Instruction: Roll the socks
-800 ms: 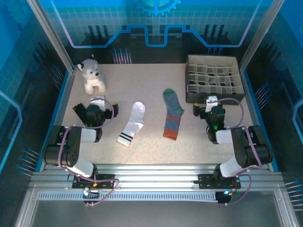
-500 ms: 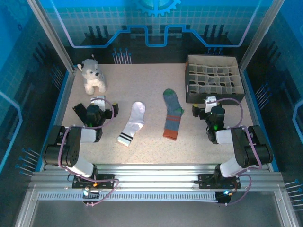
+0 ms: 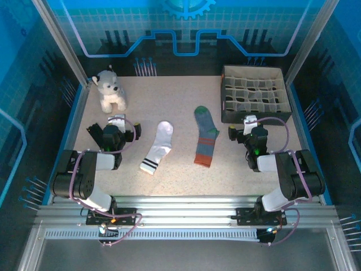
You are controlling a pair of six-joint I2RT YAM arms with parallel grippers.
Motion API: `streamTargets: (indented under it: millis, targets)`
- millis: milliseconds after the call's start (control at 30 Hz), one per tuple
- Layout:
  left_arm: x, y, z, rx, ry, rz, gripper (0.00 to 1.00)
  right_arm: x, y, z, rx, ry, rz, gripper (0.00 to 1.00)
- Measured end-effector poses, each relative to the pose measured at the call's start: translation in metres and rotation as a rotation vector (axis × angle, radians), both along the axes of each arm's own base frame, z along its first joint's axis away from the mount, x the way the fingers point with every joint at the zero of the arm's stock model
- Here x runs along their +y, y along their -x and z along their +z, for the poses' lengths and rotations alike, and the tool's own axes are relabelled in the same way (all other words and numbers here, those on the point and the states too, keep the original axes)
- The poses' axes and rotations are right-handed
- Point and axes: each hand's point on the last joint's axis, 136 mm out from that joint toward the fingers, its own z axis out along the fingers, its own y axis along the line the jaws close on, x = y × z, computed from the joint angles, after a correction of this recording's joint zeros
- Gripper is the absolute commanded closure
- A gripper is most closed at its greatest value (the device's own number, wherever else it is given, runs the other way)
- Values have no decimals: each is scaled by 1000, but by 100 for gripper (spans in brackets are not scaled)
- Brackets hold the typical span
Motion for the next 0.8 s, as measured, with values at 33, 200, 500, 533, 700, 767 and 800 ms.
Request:
streamTargets:
  millis: [33, 200, 500, 533, 700, 767, 800]
  targets:
    - [0, 0, 0, 0, 0, 0, 1, 0, 0, 0, 0, 0, 0, 0]
    - [0, 0, 0, 0, 0, 0, 0, 0, 0, 0, 0, -1, 1, 0]
    - [0, 0, 0, 0, 0, -1, 1, 1, 0, 0, 1, -2, 8, 0]
    - [-1, 0, 0, 0, 2, -7, 1, 2, 0, 0, 1, -3, 12, 0]
    - [-6, 5, 2, 21, 11, -33, 1, 4, 3, 0, 11, 11, 22, 0]
    - [-7, 10, 11, 26, 15, -37, 1, 4, 4, 5, 18, 23, 14, 0]
    - [-7, 12, 19, 26, 19, -38, 1, 5, 4, 11, 20, 33, 12, 0]
